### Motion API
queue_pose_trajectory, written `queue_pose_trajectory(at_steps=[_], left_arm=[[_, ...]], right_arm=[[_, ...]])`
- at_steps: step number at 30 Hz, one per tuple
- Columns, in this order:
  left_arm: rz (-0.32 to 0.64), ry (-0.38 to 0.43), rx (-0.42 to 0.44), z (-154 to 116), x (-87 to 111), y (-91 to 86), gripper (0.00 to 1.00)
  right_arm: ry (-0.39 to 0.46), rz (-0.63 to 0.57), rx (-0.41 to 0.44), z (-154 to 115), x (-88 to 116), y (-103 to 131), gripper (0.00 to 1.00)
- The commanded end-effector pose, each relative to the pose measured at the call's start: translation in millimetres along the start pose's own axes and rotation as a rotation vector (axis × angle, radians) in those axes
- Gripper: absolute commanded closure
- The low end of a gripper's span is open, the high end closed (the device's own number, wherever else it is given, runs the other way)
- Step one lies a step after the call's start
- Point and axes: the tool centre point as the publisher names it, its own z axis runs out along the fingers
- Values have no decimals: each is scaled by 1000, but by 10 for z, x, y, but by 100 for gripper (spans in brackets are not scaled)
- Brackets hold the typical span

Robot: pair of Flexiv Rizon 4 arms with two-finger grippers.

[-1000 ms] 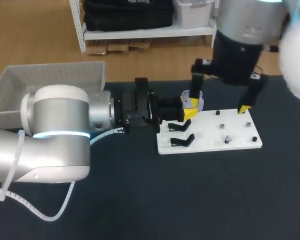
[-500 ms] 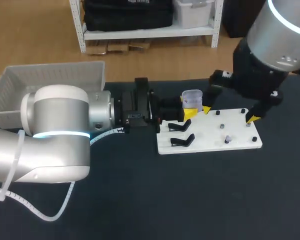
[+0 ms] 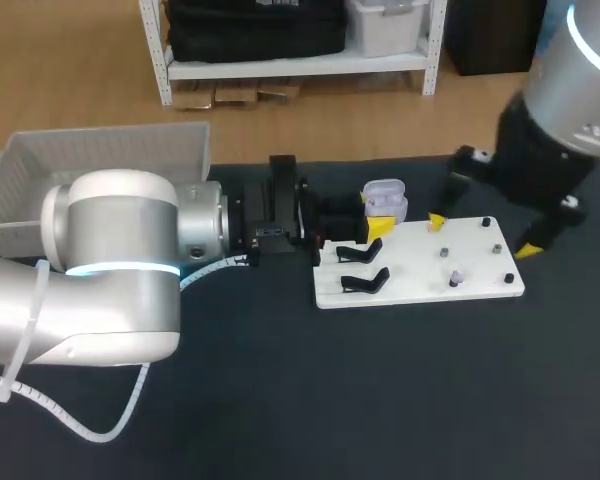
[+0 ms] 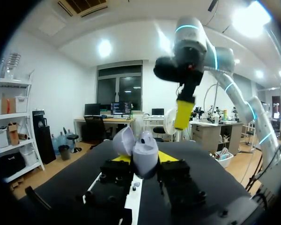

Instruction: Pick up each earbud case from the left stands, insert the matching earbuds, close the lid, and place the case in the box.

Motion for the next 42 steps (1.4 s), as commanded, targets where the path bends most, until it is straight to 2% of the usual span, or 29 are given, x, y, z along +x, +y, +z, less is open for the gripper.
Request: queue_pose_trajectory(at_steps=[1, 7, 12, 20, 21, 22, 23, 31, 33, 42], left_arm=[[4, -7, -11, 7, 15, -21, 100], [4, -7, -11, 7, 15, -21, 100], [4, -7, -11, 7, 15, -21, 100], [4, -7, -11, 7, 15, -21, 100], [4, -7, -11, 7, 15, -21, 100], [4, -7, -11, 7, 15, -21, 100], [4, -7, -11, 7, 15, -21, 100], [4, -7, -11, 7, 15, -21, 100], [4, -7, -11, 7, 15, -21, 100], [4, -7, -11, 7, 15, -21, 100]], right_arm=[[-26, 8, -19, 222, -34, -198, 0], [12, -26, 87, 606, -81, -287, 0], [21, -5, 145, 906, -104, -306, 0], [47, 58, 124, 1306, -137, -286, 0], [45, 63, 116, 1333, -147, -278, 22], [41, 53, 130, 1358, -161, -272, 38], [43, 51, 129, 1380, -170, -265, 50], [51, 40, 133, 1501, -285, -244, 58], [52, 40, 133, 1519, -316, -241, 56], [-41, 0, 103, 1617, -450, -310, 56]])
